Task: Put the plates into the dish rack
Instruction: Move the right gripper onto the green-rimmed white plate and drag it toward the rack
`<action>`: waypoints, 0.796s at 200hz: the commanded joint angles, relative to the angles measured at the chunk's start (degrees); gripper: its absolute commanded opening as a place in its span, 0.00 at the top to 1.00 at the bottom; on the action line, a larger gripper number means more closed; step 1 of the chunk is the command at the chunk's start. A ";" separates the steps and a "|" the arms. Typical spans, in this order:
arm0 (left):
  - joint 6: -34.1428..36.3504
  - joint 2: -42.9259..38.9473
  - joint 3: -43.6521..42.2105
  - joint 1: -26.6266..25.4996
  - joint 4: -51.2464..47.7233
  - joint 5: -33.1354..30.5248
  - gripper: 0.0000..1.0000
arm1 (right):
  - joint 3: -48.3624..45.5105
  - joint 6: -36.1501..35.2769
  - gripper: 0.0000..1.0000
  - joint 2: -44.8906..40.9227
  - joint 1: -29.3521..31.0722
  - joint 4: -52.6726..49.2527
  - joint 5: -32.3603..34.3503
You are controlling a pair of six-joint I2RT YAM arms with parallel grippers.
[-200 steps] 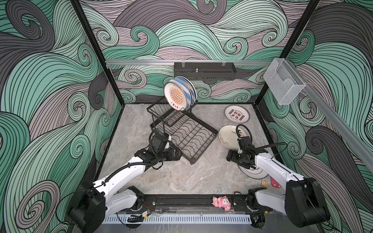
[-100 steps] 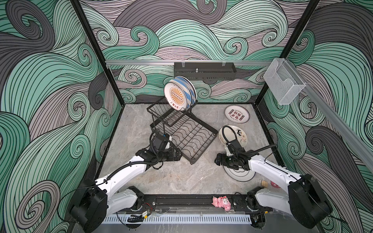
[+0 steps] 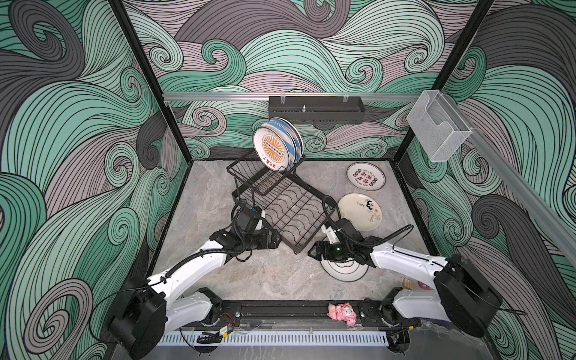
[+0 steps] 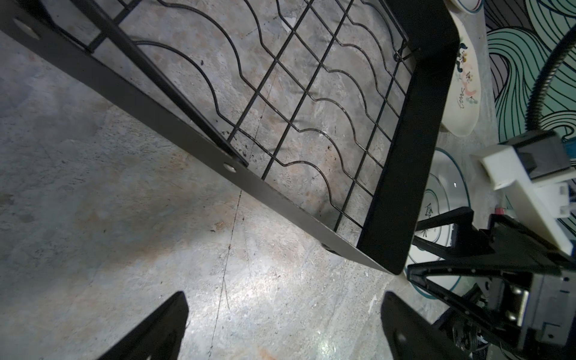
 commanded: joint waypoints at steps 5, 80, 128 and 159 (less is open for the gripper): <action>0.78 -0.87 -0.48 -0.18 -0.53 -0.39 0.01 | 1.66 1.08 0.15 2.25 2.77 3.79 -1.88; 0.91 -1.49 -0.48 -0.18 -0.94 -1.16 0.02 | 6.63 -0.14 0.16 5.02 7.83 3.45 -2.11; 1.75 -2.10 -0.77 -0.18 -1.42 -1.14 0.01 | 7.79 -0.66 0.14 -11.59 3.42 -24.27 16.15; 1.42 -2.07 -0.85 -0.16 -0.66 -0.93 0.01 | 7.20 -2.74 0.16 -19.47 -8.89 -39.86 20.57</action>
